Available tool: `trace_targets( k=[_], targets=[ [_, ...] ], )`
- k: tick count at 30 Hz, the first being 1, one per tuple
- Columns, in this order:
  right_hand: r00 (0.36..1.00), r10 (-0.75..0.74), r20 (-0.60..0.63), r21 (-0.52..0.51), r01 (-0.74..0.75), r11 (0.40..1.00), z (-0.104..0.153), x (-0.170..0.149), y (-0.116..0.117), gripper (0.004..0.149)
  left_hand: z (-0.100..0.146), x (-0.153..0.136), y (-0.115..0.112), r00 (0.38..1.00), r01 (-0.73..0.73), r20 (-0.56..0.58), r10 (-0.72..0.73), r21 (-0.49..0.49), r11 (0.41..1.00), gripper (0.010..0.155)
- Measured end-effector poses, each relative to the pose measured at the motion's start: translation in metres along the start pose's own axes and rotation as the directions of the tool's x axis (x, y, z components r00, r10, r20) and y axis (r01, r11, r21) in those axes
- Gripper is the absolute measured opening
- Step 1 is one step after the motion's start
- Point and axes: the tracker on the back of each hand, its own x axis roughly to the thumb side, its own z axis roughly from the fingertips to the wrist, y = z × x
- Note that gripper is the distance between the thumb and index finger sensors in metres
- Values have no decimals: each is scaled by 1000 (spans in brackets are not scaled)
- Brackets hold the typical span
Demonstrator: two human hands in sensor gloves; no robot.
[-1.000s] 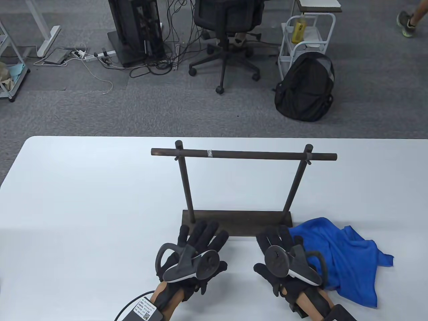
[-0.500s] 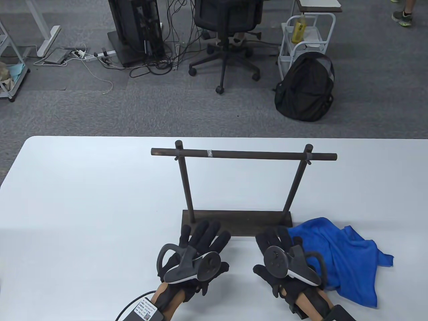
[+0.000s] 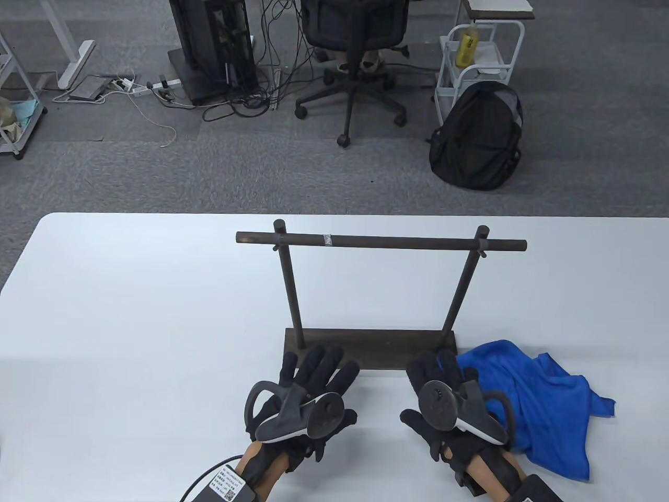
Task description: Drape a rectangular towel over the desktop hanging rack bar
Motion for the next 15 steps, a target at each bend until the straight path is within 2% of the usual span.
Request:
trace_targets(
  k=[15],
  targets=[
    [1000,-4,-3,-5,4,1000,0,-2,-1,84,0,-1,-2,1000,-3,-3,3,-6,1000,79]
  ],
)
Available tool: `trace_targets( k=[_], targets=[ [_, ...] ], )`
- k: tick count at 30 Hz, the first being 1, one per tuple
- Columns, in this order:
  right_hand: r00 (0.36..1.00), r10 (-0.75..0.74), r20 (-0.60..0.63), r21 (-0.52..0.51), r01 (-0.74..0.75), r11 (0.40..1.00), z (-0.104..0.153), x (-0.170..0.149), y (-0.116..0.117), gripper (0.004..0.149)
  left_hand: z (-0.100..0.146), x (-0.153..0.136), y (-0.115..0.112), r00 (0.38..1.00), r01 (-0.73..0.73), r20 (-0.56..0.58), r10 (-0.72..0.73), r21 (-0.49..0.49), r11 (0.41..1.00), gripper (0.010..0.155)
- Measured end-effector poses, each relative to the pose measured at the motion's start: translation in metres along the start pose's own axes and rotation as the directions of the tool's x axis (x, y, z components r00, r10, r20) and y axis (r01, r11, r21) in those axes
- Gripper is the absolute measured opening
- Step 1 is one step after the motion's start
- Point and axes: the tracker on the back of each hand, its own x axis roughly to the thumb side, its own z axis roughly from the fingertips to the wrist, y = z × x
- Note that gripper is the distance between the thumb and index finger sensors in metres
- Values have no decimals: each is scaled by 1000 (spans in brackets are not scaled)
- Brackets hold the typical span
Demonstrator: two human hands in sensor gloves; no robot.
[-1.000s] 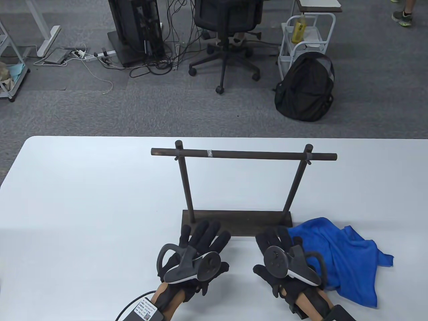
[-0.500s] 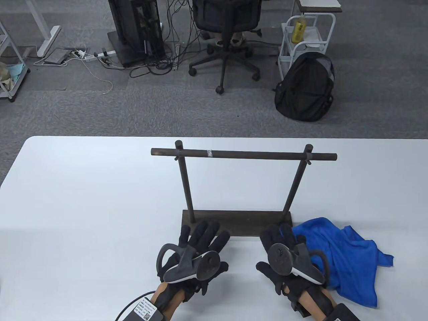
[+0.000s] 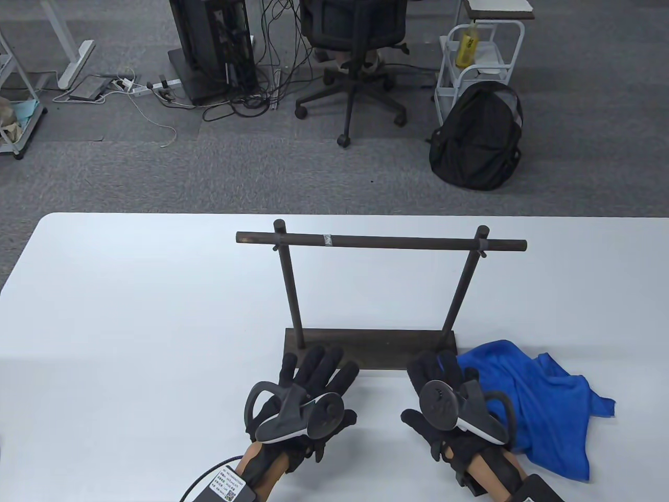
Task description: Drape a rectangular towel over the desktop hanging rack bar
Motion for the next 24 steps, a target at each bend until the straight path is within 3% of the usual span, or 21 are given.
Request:
trace_targets(
  k=[6,13,16,19,24],
  targets=[
    [1000,-3,-29,-12,3,1000,1,-8,-8,84,0,0,0,1000,1,0,-1,-7,1000,79],
    [982,-15,-190,-62,4,998,3,-56,-34,82,0,-3,3,1000,-6,-11,6,4,1000,79],
    [953,-39,-300,-77,16,997,4,-93,-47,82,-1,-4,2,1000,-5,-13,5,-2,1000,79],
    [891,-105,-443,-132,51,990,6,-153,-63,82,-1,-3,3,1000,-6,-11,6,-1,1000,79],
    [785,-228,-577,-212,126,969,9,-231,-58,81,0,-4,5,1000,-6,-8,6,6,1000,79]
  ],
)
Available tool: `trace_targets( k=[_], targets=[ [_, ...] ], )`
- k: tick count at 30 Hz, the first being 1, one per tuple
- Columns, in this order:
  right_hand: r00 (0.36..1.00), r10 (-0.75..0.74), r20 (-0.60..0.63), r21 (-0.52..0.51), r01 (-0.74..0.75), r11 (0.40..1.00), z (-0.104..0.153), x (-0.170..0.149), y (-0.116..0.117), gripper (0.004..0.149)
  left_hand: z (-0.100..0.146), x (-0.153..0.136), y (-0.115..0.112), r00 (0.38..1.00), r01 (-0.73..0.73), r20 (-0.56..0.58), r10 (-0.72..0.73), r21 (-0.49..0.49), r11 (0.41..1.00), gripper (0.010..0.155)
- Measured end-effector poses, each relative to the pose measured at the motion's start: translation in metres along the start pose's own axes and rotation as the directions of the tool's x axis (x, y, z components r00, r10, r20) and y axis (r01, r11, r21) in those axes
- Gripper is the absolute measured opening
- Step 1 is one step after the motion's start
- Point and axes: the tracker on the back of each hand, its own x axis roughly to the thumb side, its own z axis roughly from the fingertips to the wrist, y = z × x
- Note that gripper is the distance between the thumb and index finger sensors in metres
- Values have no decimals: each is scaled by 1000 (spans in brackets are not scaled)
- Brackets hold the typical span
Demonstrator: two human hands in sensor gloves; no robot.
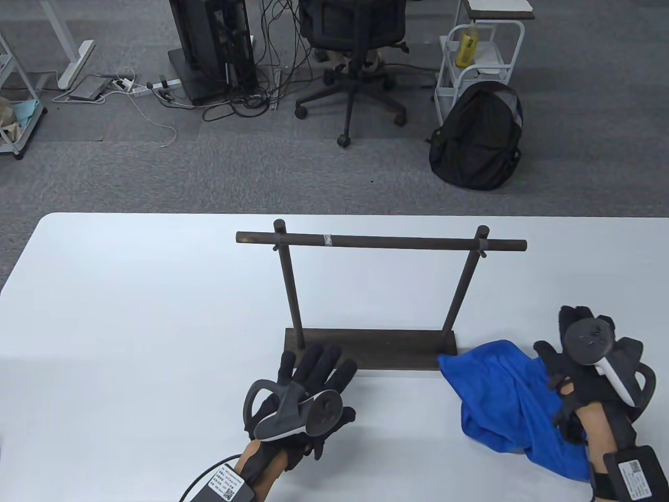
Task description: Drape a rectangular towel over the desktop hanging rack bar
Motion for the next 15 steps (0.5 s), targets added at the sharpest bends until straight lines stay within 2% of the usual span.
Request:
trace_targets(
  k=[4,10,15],
  targets=[
    [993,-69,-97,15,70,997,-15,-29,8,82,-2,-3,-1,1000,-2,-10,2,-5,1000,79],
    [995,-41,-87,6,41,999,-12,-30,5,82,0,-7,2,1000,-9,-21,9,6,1000,79],
    [992,-13,-125,37,18,999,-15,-38,9,70,0,-6,2,1000,-10,-21,10,-2,1000,79]
  ],
)
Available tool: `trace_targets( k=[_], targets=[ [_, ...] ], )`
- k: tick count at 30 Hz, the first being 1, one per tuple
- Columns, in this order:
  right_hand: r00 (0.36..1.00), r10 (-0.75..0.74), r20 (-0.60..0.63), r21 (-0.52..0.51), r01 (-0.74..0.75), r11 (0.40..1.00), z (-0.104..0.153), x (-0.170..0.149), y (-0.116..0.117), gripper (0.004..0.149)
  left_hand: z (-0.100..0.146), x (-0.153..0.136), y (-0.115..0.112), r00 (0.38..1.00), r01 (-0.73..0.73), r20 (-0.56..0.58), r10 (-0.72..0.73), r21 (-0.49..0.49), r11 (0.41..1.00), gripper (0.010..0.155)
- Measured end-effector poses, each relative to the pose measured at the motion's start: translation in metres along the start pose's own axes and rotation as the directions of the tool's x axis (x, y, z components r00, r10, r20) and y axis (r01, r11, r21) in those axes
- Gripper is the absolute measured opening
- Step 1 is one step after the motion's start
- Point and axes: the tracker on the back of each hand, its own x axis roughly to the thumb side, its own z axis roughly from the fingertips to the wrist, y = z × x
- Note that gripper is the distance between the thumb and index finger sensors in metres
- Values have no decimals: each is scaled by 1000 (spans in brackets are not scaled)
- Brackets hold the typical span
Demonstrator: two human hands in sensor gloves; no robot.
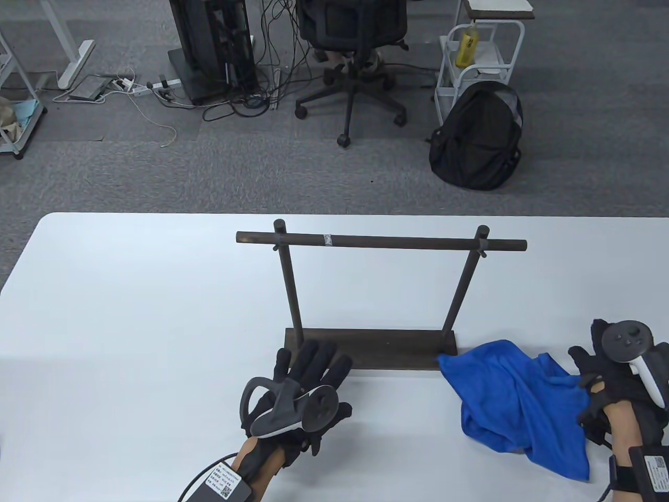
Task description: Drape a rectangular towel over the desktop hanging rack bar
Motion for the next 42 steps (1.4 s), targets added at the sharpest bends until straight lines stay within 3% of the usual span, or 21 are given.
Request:
trace_targets(
  k=[3,19,26,37,42],
  targets=[
    [998,63,-25,32,-62,998,-5,-4,8,64,0,0,0,1000,-1,0,1,-3,1000,78],
    [979,197,-50,111,-191,975,-16,-12,40,63,0,2,0,1000,3,4,-3,-16,1000,77],
    [983,175,-55,48,-173,984,-17,-10,43,59,0,2,0,1000,1,1,-1,-23,1000,76],
    [1000,19,19,-35,-19,999,-5,-4,14,52,0,2,0,1000,-4,0,4,-23,1000,74],
    [988,-55,144,-107,71,992,17,13,-18,50,-1,1,1,1000,-6,-4,6,-10,1000,74]
  ],
)
